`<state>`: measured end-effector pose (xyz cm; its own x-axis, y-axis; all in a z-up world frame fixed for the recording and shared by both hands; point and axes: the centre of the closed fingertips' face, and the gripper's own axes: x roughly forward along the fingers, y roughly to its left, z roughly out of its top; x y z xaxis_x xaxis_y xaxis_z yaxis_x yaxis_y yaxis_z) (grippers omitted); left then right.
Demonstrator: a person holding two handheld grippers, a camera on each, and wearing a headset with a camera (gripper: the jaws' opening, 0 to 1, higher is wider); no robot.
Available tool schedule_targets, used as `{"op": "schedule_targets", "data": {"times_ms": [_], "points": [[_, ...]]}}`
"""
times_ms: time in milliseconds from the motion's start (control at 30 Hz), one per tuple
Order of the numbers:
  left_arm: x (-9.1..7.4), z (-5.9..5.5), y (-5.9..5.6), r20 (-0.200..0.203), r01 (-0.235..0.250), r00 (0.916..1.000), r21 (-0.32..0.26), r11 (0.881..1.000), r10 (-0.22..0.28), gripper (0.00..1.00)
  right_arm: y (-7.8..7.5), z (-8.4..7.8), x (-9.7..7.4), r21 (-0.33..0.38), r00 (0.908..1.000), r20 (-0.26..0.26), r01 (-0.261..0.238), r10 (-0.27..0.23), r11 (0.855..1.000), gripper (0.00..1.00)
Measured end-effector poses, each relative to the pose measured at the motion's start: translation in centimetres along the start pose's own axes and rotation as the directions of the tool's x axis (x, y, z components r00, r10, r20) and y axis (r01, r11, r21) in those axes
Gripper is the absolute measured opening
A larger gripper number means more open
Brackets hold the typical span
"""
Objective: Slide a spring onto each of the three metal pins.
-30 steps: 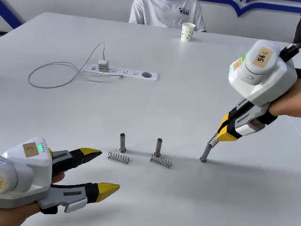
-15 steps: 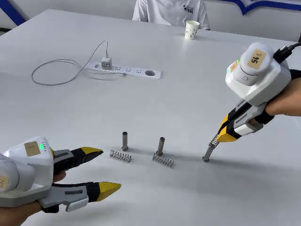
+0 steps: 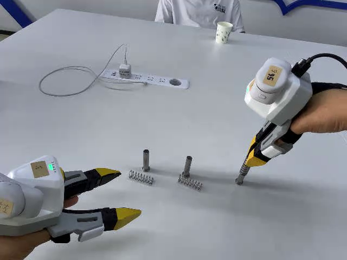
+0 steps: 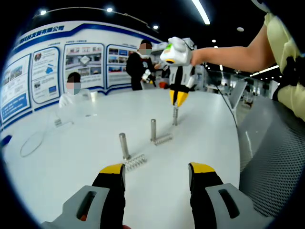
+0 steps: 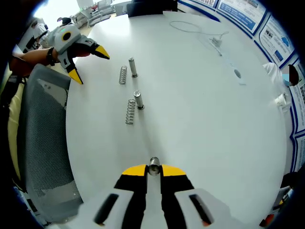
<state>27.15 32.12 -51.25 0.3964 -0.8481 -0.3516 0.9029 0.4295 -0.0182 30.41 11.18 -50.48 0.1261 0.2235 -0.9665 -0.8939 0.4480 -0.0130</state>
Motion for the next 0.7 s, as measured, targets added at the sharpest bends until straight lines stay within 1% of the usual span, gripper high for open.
{"op": "schedule_targets", "data": {"times_ms": [267, 433, 500, 700], "points": [[0.0, -0.2, 0.0, -0.002, 0.000, 1.0000, -0.004, 1.000, 0.000, 0.54, 0.1, -0.4, 1.3, 0.015, 0.9999, -0.011, -0.005, 0.005, 1.000, 0.11], [0.0, -0.2, 0.0, 0.000, 0.000, 1.0000, -0.004, 1.000, 0.000, 0.54, 0.1, -0.7, 2.2, 0.014, 0.9996, -0.028, 0.004, -0.003, 1.000, 0.11], [0.0, -0.2, 0.0, 0.002, -0.001, 1.0000, -0.004, 1.000, 0.001, 0.54, 0.2, -0.7, 2.4, 0.014, 0.9995, -0.032, 0.005, -0.004, 1.000, 0.11], [-0.1, -0.3, 0.2, 0.002, -0.002, 1.0000, -0.006, 1.000, 0.002, 0.54, 0.1, -0.5, 2.3, 0.006, 0.9997, -0.021, 0.014, -0.013, 1.000, 0.12]]}}
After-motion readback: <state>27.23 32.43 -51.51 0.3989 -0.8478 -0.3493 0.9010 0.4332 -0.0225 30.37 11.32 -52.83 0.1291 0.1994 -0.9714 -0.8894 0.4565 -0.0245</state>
